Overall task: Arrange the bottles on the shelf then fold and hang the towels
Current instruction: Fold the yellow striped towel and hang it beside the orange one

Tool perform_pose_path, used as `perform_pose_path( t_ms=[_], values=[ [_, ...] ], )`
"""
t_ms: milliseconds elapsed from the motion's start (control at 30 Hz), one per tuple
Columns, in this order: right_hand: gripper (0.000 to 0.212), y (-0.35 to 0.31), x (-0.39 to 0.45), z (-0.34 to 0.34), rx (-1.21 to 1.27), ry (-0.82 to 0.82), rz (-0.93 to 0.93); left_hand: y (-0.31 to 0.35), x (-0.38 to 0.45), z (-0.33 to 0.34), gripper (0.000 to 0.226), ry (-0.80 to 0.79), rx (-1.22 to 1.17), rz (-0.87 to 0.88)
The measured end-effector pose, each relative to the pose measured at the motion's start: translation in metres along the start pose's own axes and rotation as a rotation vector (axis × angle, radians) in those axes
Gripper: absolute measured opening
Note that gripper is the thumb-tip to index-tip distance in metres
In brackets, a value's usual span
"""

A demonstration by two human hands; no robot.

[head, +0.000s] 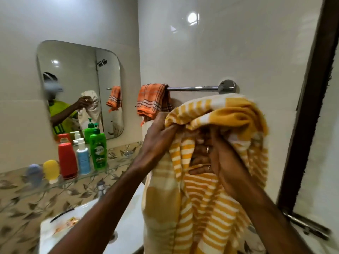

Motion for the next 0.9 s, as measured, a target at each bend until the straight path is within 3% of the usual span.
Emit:
perform_pose_path(
  t_ms=[67,167,233,333,467,567,667,800,900],
  values=[
    [0.068,-0.004,-0.012,0.012,0.046,-0.034,-0.055,-0.009,-0.009,0.001,0.035,-0.071,-0.036,-0.079],
    [0.037,0.008,-0.037,0.019,0.007,-0.046,-0.096,-0.011,-0.025,0.003,0.027,-0.085,0.001,-0.115],
    [0.033,0.024,-0.050,0.017,-0.105,0.021,-0.074,-0.011,-0.036,0.006,0.023,-0.086,0.014,-0.143],
    [0.040,0.047,-0.071,0.023,-0.253,0.083,-0.043,-0.017,-0.054,0.015,0.022,-0.109,0.023,-0.192],
    [0.059,0.083,-0.104,0.020,-0.276,0.123,-0.054,-0.022,-0.075,0.020,0.008,-0.106,0.010,-0.245],
    [0.068,0.104,-0.134,0.023,-0.467,0.157,-0.080,-0.028,-0.086,0.024,0.009,-0.111,0.009,-0.277],
    [0.058,0.129,-0.157,0.025,-0.626,0.181,-0.069,-0.035,-0.095,0.024,0.024,-0.100,0.019,-0.324],
    [0.030,0.164,-0.177,0.017,-0.800,0.140,0.059,-0.040,-0.104,0.026,0.020,-0.078,0.038,-0.341],
    [0.021,0.183,-0.182,0.011,-0.635,0.089,0.142,-0.048,-0.108,0.030,0.012,-0.085,0.028,-0.366]
  ],
)
Point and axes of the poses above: each hand's wrist, its own x-axis towards the middle knuckle, its own z-axis out of the palm, y = z × x, the point moved 9 cm from there along x, towards the middle knuckle, and after that the axes turned 4 degrees about x, right-handed, at the moved point
